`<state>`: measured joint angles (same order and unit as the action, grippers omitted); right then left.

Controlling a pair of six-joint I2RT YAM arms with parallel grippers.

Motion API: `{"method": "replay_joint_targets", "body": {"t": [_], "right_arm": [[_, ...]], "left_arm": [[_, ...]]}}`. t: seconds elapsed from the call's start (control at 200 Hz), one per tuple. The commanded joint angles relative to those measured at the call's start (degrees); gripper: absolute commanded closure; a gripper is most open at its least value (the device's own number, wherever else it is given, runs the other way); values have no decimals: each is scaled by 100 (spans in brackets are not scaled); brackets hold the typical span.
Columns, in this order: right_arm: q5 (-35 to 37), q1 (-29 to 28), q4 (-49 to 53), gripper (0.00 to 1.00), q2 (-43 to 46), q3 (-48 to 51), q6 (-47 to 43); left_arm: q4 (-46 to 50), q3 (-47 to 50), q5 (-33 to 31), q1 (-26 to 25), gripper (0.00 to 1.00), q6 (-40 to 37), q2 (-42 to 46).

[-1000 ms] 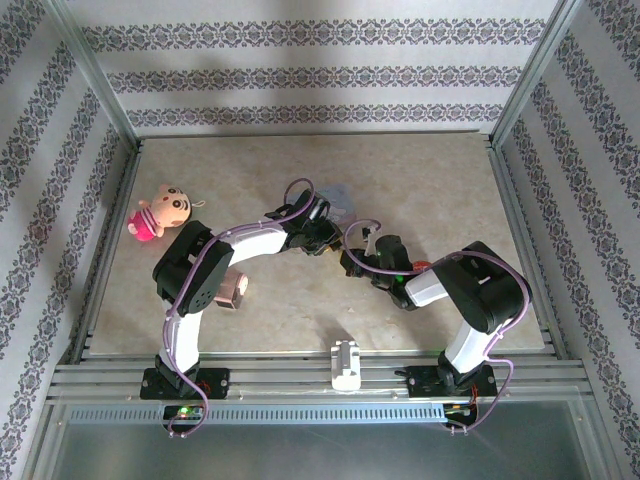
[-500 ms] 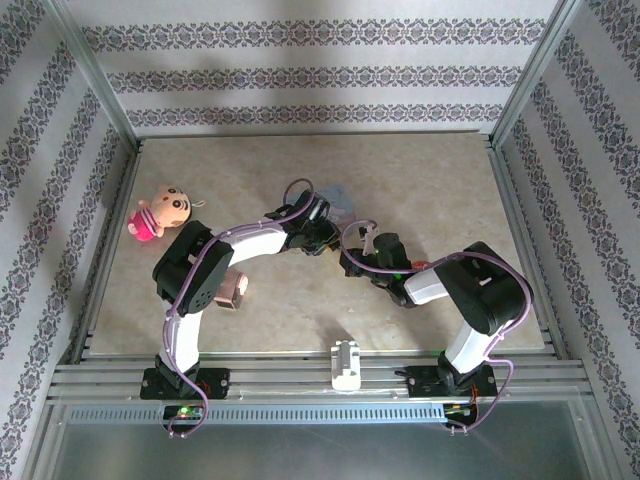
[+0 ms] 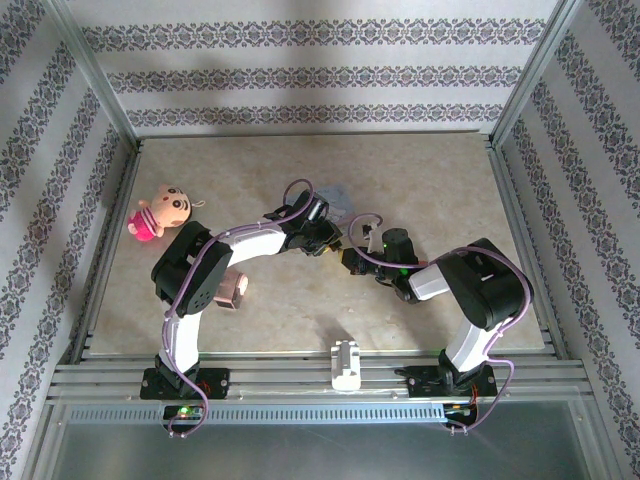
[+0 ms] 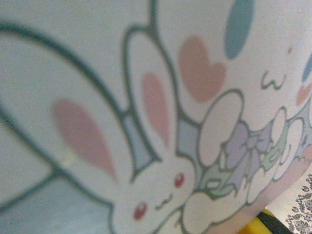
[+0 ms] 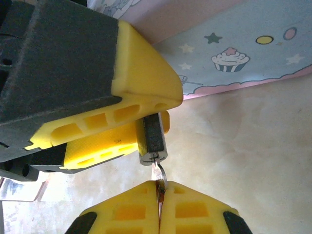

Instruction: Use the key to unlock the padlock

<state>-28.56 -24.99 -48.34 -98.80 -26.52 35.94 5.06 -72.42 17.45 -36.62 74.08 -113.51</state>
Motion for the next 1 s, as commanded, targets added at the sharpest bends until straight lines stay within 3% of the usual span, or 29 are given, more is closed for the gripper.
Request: {"method": "replay_joint_targets", "body": {"t": [0.0, 0.17, 0.33, 0.575, 0.715, 0.994], "right_arm": [[-18, -32, -985, 100, 400, -366, -247], [149, 7, -919, 100, 299, -491, 438], [447, 78, -1645, 100, 151, -154, 1894], [809, 183, -2345, 100, 233, 275, 3361], [879, 266, -3107, 100, -147, 426, 4396], [1054, 267, -3111, 100, -287, 357, 5340]], "left_arm": [[603, 265, 1458, -354, 92, 309, -153], [466, 302, 1520, -371, 93, 300, -149], [261, 375, 1585, -368, 93, 296, -92], [-81, 443, 1673, -374, 93, 401, -77], [-263, 438, 1698, -370, 93, 449, -74], [-323, 491, 1717, -354, 92, 518, -107]]}}
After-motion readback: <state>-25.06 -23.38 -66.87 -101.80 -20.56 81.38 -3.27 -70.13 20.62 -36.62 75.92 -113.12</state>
